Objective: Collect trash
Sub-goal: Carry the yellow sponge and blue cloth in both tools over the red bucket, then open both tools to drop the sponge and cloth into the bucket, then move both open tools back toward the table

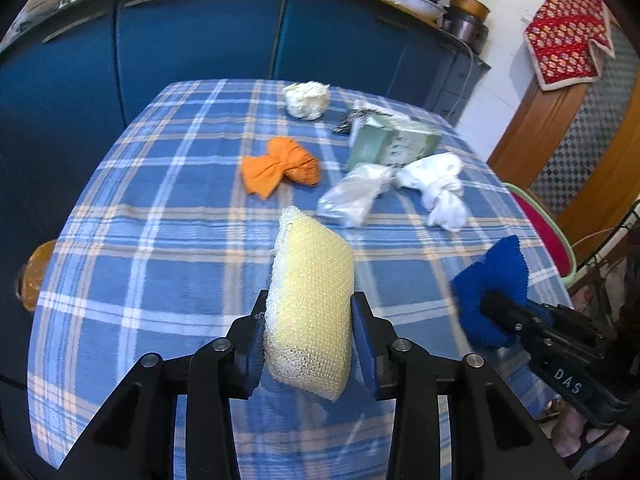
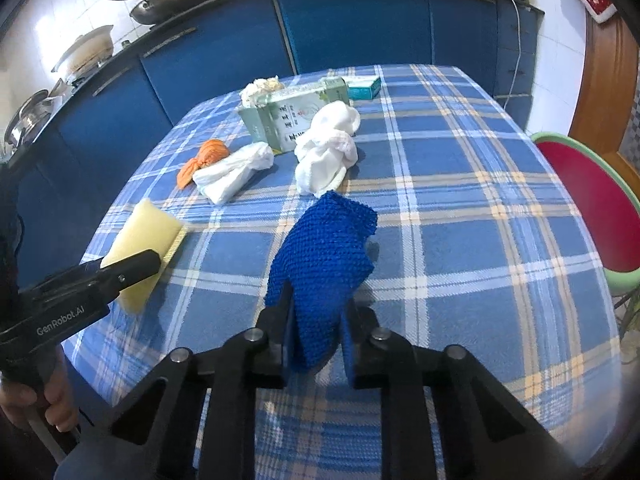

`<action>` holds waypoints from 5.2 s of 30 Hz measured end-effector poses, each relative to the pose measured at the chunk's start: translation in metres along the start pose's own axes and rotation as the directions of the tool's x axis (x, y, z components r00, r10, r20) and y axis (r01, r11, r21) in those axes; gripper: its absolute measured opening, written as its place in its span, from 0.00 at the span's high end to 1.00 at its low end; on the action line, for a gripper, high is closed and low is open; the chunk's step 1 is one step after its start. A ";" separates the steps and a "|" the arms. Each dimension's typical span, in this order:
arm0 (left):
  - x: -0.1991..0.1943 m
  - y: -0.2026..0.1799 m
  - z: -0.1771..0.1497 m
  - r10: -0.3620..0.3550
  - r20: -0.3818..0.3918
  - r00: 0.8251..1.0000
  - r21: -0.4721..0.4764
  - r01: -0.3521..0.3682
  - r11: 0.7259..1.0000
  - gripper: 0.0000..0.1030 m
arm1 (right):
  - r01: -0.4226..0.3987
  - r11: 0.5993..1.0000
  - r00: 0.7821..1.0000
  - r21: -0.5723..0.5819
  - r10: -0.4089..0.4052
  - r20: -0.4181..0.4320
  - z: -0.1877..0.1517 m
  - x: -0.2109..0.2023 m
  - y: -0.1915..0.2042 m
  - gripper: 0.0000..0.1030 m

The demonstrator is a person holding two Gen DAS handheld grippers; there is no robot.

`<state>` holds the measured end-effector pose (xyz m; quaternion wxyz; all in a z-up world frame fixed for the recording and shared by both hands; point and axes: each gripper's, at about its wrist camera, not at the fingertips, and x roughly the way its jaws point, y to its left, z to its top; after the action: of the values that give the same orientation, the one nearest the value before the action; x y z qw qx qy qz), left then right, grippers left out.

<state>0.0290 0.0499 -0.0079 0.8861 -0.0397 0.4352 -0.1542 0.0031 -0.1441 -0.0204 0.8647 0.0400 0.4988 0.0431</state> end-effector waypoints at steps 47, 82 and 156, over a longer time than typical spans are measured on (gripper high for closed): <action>0.043 -0.209 0.070 -0.235 -0.039 0.971 0.276 0.236 0.932 0.62 | 0.159 0.949 0.949 0.272 -0.223 0.223 0.024 -0.096 -0.161 0.80; 0.135 -0.339 0.069 -0.218 -0.196 0.956 0.434 0.284 0.855 0.49 | 0.256 0.847 0.919 0.466 -0.363 0.155 0.005 -0.090 -0.280 0.79; 0.025 -0.137 0.081 -0.055 0.078 0.995 0.158 0.042 0.987 0.45 | 0.170 0.931 0.944 0.324 -0.248 0.216 0.020 -0.089 -0.160 0.30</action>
<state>0.0742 -0.0928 0.0518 0.8997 0.0129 0.3838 -0.2076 -0.0184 -0.3134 0.0485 0.9047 0.1226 0.3861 -0.1318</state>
